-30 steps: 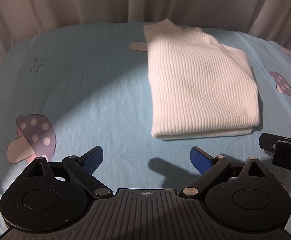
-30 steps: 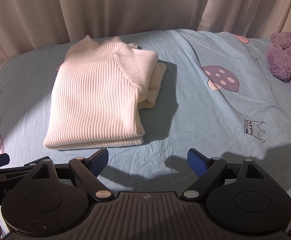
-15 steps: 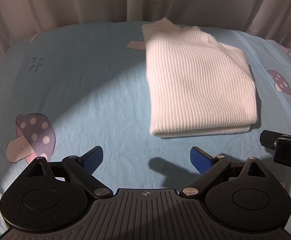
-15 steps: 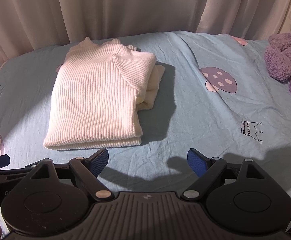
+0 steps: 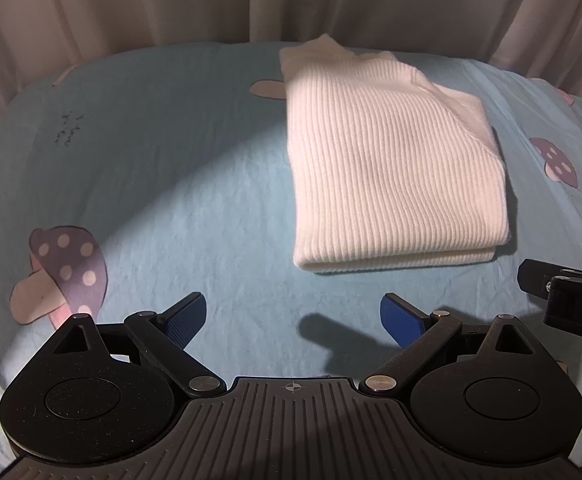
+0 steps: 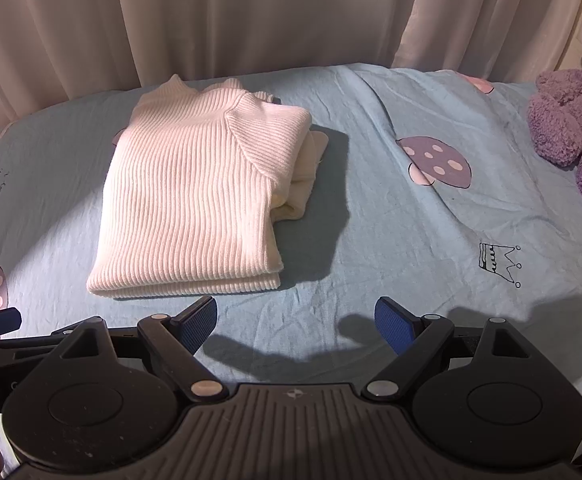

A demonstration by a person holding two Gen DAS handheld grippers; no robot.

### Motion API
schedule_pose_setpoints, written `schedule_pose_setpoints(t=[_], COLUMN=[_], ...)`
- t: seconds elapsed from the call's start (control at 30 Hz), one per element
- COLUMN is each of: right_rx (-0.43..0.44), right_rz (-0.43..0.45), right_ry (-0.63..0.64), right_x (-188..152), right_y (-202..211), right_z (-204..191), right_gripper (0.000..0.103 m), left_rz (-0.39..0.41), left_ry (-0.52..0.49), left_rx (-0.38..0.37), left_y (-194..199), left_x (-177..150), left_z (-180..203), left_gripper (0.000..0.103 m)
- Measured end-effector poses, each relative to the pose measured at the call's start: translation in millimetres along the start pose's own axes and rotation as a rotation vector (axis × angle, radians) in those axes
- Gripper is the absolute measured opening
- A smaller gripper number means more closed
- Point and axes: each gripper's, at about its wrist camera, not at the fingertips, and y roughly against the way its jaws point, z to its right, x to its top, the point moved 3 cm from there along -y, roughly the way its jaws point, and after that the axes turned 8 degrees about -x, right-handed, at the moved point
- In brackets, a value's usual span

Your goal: Fold small clothes

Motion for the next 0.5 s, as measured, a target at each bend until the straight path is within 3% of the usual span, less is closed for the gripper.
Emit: schedule_pose_setpoints(t=[0.5], right_rx=[0.0], right_rz=[0.0], right_ry=[0.005], right_x=[1.2], right_y=[-0.2], right_z=[0.5], right_gripper=[0.086], left_rz=[0.001], left_ry=[-0.005], left_rx=[-0.001], left_y=[-0.1], left_x=[1.1], left_z=[0.5], left_gripper=[0.097])
